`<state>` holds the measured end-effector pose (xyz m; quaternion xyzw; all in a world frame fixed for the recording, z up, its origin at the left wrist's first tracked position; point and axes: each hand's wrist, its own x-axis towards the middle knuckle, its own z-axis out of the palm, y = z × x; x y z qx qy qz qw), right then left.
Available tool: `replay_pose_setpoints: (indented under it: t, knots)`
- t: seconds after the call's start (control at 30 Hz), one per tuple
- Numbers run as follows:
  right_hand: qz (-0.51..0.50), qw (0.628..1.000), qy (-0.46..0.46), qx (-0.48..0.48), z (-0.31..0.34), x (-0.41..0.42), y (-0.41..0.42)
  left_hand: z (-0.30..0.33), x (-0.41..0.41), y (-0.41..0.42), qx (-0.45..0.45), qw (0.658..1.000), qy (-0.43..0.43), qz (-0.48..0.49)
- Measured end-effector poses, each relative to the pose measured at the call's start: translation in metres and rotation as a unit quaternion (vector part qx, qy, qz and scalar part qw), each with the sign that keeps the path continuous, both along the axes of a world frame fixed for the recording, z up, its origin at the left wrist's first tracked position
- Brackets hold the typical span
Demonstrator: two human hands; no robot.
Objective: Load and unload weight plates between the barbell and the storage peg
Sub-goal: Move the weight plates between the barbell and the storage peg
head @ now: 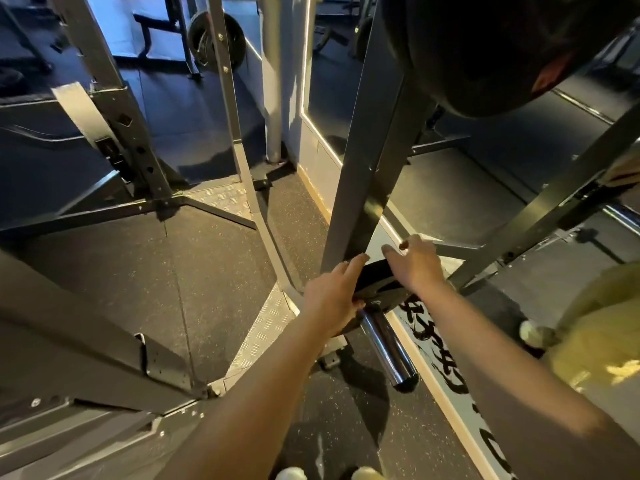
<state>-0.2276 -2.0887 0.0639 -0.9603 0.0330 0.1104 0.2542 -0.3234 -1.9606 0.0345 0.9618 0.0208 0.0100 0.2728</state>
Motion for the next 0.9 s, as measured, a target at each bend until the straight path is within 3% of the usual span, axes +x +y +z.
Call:
replay_pose_setpoints:
  t: [0.07,0.13,0.3,0.5,0.7,0.8,0.9]
  knots:
    - [0.051,0.999,-0.007,0.017,-0.013,-0.027,0.012,-0.023,-0.029,0.018,-0.151,0.985,0.01,0.08]
    - [0.078,0.997,-0.005,-0.004,-0.025,-0.045,0.018,-0.048,-0.05,0.029,-0.209,0.966,0.06,0.142]
    - [0.099,0.995,-0.008,0.013,-0.016,-0.026,0.012,-0.061,-0.045,0.032,-0.119,0.984,0.093,0.092]
    - [0.044,0.972,0.126,0.193,0.001,0.004,-0.022,-0.014,0.004,0.048,0.035,0.993,0.09,-0.064]
    - [0.042,0.997,0.034,0.055,0.008,0.018,-0.027,-0.006,0.02,0.044,0.089,0.99,0.074,-0.085]
    - [0.067,0.996,-0.05,0.025,0.007,-0.007,-0.01,-0.018,0.003,0.041,-0.02,0.998,0.054,-0.012]
    - [0.117,0.992,-0.046,-0.013,-0.016,-0.044,0.008,-0.044,-0.022,0.039,-0.195,0.972,0.069,0.109]
